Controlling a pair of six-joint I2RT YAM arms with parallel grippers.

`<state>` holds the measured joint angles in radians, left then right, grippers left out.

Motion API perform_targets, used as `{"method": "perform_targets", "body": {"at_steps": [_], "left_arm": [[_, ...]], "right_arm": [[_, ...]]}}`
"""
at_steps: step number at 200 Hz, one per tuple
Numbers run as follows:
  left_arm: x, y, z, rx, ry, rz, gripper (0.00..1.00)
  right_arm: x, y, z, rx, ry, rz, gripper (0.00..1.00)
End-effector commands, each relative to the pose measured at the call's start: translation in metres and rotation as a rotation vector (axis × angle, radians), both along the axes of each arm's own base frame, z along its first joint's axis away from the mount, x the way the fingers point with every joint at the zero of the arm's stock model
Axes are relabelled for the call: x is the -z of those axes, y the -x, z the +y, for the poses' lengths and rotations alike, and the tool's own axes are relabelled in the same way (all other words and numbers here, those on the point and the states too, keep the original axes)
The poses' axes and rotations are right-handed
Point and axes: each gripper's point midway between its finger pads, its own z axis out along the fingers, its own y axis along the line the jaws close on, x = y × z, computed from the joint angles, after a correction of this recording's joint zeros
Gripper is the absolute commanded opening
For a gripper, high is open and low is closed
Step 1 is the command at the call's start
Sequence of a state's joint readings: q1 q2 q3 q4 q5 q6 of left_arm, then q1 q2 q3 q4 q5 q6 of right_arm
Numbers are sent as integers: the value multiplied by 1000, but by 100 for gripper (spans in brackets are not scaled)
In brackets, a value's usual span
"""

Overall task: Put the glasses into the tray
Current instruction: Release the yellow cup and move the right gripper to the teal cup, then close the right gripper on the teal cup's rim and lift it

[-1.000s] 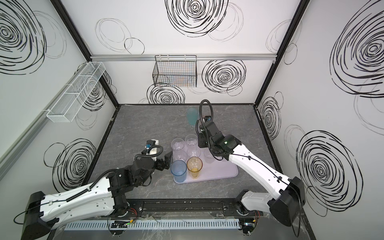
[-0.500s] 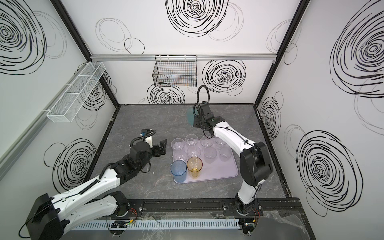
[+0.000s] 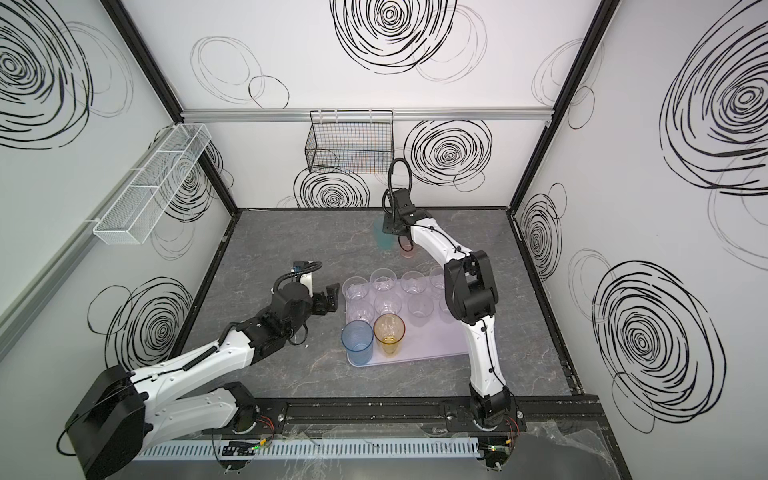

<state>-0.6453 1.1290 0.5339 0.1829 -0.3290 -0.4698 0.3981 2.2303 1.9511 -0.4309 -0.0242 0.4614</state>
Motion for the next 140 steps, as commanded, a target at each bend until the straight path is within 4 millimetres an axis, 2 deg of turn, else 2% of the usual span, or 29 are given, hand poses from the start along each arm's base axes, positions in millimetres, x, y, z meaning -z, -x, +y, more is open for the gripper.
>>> {"method": "perform_targets", "body": {"at_steps": [1, 34, 64, 88, 103, 140], "left_arm": [[-2, -5, -4, 10, 32, -25, 98], [5, -7, -8, 24, 35, -3, 98], [7, -5, -10, 30, 35, 12, 98], [5, -3, -7, 28, 39, 11, 98], [2, 0, -6, 24, 46, 9, 98], [-6, 5, -4, 15, 78, 1, 99]], "right_arm": [[-3, -7, 0, -13, 20, -1, 44], [5, -18, 2, -27, 0, -8, 35], [15, -19, 8, -35, -8, 13, 27], [10, -15, 13, -41, -7, 12, 18], [-6, -9, 18, -44, -7, -3, 14], [-67, 17, 37, -78, -17, -81, 10]]}}
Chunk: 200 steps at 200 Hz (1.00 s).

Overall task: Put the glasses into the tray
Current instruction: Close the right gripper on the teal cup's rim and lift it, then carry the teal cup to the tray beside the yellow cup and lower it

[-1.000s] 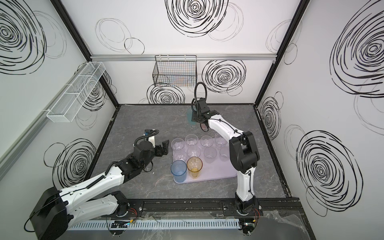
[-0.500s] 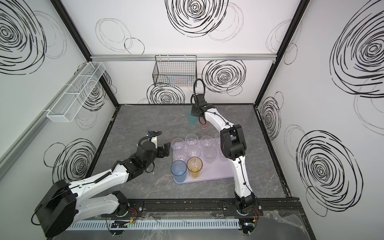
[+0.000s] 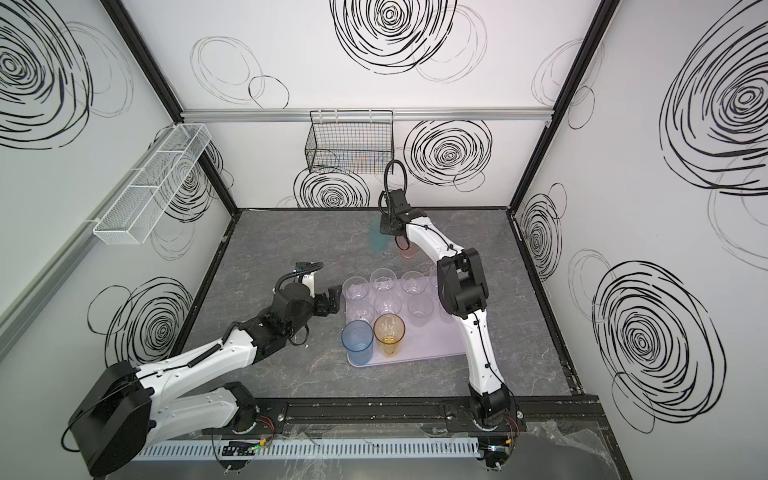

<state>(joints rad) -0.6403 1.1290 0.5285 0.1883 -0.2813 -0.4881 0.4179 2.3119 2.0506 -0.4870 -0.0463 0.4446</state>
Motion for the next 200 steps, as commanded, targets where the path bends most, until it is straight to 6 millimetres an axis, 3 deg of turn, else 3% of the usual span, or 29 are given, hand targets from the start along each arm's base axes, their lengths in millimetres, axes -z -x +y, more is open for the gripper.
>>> {"method": "perform_targets", "body": {"at_steps": [1, 56, 99, 122, 139, 161, 200], "left_arm": [[-9, 3, 2, -14, 46, -18, 99], [-21, 20, 1, -20, 65, -39, 99], [-40, 41, -1, -8, 15, -76, 100], [-56, 58, -7, 18, -20, -103, 100], [-65, 71, -12, 34, -23, -127, 100], [-73, 84, -20, 59, -10, -135, 100], [-67, 92, -30, 82, -32, -134, 100]], "right_arm": [[-83, 21, 19, -32, -33, -118, 10], [-141, 95, 39, -108, -52, -204, 8], [-192, 168, 21, -141, -82, -285, 7], [-214, 213, -5, -128, -78, -358, 6], [-209, 242, -32, -106, -68, -349, 6], [-187, 270, -65, -64, -26, -306, 6], [-155, 320, -104, -26, -9, -195, 6]]}}
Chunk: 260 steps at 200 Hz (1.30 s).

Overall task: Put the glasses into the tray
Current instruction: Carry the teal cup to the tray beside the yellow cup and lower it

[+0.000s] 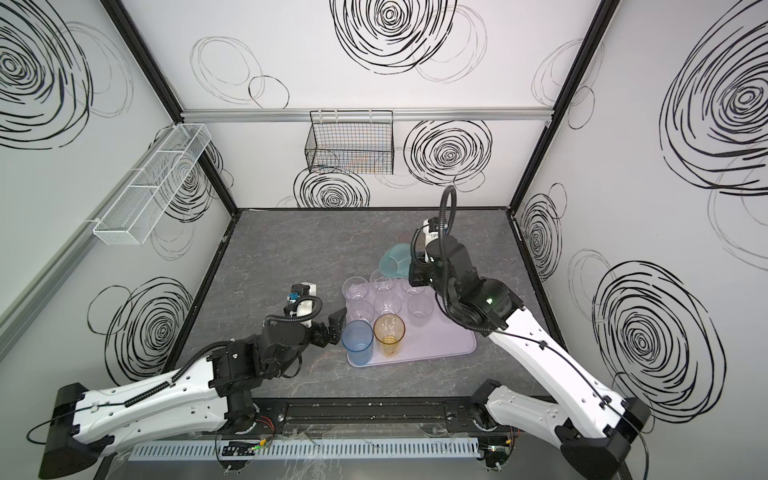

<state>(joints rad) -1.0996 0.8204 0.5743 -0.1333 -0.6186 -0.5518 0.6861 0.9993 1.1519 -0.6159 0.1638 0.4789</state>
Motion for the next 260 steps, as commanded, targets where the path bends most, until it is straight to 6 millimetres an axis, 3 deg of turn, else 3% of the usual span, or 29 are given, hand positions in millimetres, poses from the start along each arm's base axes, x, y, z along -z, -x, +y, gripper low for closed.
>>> {"method": "perform_targets", "body": {"at_steps": [1, 52, 89, 120, 260], "left_arm": [[-7, -3, 5, -51, -7, -16, 100], [0, -2, 1, -48, 9, -17, 100], [12, 1, -7, -36, 3, 12, 100], [15, 4, -8, -36, 11, 16, 100], [27, 3, -2, -50, 4, 21, 99]], "right_arm": [[33, 28, -28, 61, 48, 112, 6], [80, 85, -66, 116, 46, 294, 6], [80, 97, -85, 169, 77, 319, 5], [107, 107, -92, 195, 145, 417, 5], [169, 80, -62, 162, 203, 435, 3]]}}
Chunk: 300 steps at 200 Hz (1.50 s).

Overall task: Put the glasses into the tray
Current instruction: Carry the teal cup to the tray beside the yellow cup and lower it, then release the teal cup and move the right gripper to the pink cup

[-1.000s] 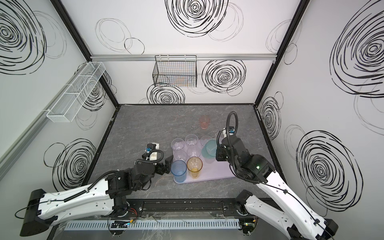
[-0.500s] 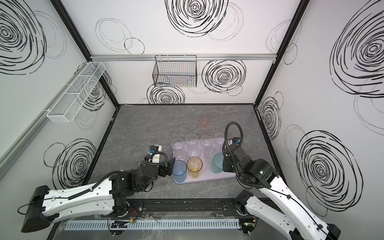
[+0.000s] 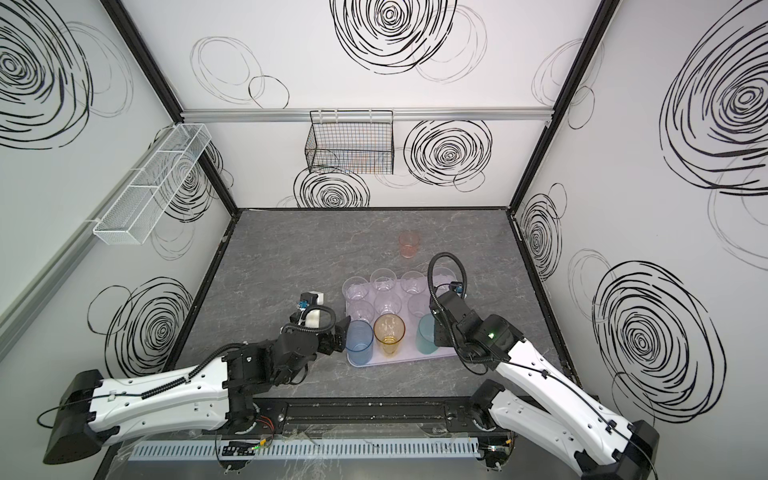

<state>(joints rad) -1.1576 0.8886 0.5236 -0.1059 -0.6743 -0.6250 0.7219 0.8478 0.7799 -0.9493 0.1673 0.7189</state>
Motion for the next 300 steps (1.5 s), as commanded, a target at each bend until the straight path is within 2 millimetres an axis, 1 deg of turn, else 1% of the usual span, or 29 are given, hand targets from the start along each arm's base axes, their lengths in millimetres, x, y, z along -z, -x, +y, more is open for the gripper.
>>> {"method": "perform_targets", "body": {"at_steps": [1, 64, 113, 144, 164, 181, 197, 209, 229, 242, 254, 266, 279, 290, 300], "left_arm": [[-5, -4, 5, -31, 35, -21, 99], [-1, -6, 9, -36, 48, -15, 99], [2, -6, 13, -39, 68, -11, 99], [4, -4, 13, -33, 71, -6, 99], [2, -4, 16, -38, 68, -9, 99], [1, -4, 18, -40, 71, -12, 99], [2, -4, 21, -45, 71, -13, 99], [3, -3, 22, -47, 74, -13, 99], [5, -4, 23, -49, 77, -10, 99], [6, -5, 22, -50, 72, -13, 99], [6, -6, 22, -50, 54, -19, 99], [5, -9, 20, -45, 24, -26, 99], [0, -12, 18, -44, -16, -43, 99], [-6, -16, 18, -45, -50, -71, 98], [-12, -22, 20, -48, -77, -96, 97]], "right_arm": [[3, -10, 4, 17, 16, -37, 3], [22, -14, 12, -4, 49, -14, 3], [27, -18, 8, 28, 95, 1, 3], [38, -14, 8, 20, 122, 46, 5], [39, -14, 10, 28, 115, 61, 7], [38, -13, 12, 24, 101, 63, 14], [32, -13, 13, 26, 96, 61, 25], [22, -15, 14, 26, 85, 47, 32], [-1, -21, 19, 4, 59, 7, 39], [-21, -29, 27, -32, 24, -53, 42], [-44, -41, 33, -55, -5, -135, 46], [-63, -59, 30, -51, -3, -173, 49], [-74, -81, 26, -46, 15, -181, 50], [-81, -99, 27, -42, 17, -208, 51], [-83, -116, 30, -39, 6, -226, 51]]}}
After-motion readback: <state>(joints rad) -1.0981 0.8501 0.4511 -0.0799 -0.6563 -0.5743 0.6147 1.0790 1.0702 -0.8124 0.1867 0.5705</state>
